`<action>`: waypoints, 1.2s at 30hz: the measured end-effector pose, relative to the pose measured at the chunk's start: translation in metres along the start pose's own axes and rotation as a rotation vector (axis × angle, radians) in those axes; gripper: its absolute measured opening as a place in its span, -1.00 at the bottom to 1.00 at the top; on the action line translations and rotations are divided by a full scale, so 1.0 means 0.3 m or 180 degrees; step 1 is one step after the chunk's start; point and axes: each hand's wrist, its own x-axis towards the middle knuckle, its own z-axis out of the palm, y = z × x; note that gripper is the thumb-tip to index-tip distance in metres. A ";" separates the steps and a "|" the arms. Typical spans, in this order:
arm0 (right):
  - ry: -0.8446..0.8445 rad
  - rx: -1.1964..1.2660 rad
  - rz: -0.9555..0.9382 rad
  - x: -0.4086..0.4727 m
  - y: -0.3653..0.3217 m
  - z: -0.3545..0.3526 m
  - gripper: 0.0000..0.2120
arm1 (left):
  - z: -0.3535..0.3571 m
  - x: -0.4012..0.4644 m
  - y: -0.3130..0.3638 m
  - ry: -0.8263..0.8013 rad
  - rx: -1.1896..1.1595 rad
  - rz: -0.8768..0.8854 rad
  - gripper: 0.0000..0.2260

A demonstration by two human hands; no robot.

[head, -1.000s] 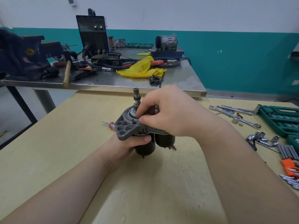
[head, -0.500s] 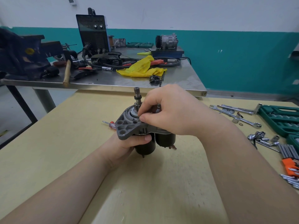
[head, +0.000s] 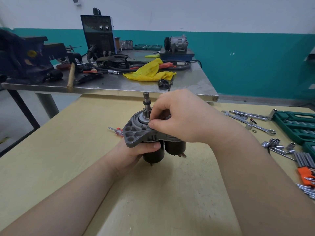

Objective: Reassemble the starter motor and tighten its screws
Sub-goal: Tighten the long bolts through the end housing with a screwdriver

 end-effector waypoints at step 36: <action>-0.0900 -0.0490 0.1646 0.078 0.346 0.352 -0.89 | -0.063 -0.015 -0.021 0.0226 -0.0072 0.0180 -0.30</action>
